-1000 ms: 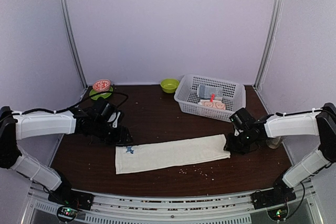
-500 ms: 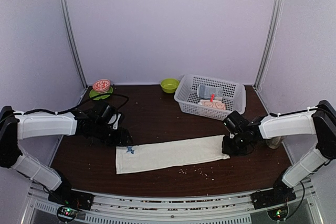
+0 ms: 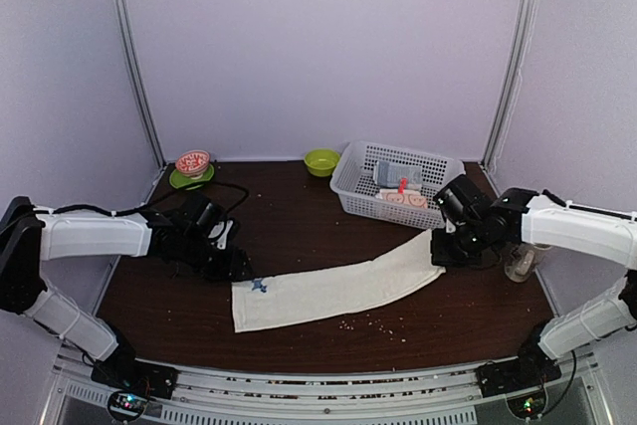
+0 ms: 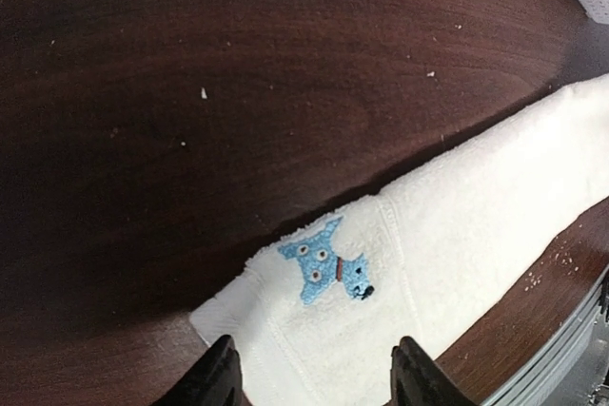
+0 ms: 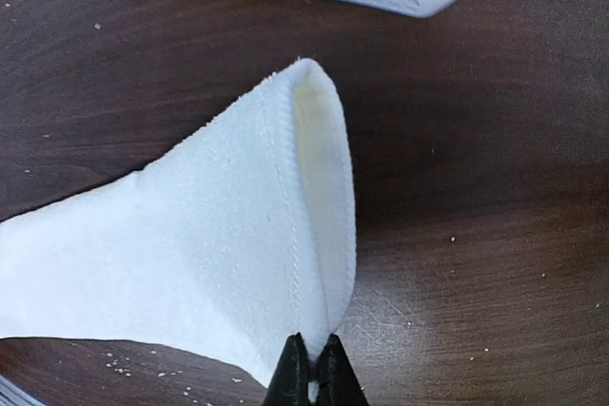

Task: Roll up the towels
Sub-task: Pick up the towel from the center of the board, then fold the towel at the center of the board.

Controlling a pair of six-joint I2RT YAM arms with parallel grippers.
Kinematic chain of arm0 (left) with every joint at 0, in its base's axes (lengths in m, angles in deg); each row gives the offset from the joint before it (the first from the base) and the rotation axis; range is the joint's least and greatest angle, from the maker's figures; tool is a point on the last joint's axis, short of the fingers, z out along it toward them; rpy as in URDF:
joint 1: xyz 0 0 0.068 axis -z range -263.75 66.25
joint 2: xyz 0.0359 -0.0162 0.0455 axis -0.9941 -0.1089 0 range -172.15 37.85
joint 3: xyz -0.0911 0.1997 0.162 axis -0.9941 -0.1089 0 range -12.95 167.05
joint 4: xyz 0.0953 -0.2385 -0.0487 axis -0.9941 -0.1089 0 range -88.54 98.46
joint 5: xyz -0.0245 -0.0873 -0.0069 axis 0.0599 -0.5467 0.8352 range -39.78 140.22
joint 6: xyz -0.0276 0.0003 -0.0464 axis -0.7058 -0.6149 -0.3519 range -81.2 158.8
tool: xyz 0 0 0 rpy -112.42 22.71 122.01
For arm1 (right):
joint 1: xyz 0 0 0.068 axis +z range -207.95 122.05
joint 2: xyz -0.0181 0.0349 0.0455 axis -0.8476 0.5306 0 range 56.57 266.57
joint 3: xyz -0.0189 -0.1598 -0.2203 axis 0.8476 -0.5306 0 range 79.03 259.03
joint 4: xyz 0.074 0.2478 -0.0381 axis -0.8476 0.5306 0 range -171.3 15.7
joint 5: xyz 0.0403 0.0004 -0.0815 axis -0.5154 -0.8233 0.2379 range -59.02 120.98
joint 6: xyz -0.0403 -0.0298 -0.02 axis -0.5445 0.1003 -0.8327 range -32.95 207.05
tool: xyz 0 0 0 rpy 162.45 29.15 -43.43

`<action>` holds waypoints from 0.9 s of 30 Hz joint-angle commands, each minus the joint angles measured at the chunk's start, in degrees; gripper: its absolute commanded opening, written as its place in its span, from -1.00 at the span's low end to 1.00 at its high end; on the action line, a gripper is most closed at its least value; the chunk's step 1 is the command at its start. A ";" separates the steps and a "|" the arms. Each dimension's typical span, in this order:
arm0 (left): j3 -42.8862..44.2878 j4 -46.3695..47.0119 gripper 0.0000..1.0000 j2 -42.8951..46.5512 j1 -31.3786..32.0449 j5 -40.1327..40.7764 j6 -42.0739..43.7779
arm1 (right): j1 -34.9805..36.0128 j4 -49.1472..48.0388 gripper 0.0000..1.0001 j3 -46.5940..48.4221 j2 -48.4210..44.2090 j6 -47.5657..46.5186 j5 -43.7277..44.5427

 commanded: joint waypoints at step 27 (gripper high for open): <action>-11.35 0.01 0.05 16.16 -0.10 7.23 -7.73 | 26.77 -13.67 -1.00 34.25 35.58 -3.07 -15.18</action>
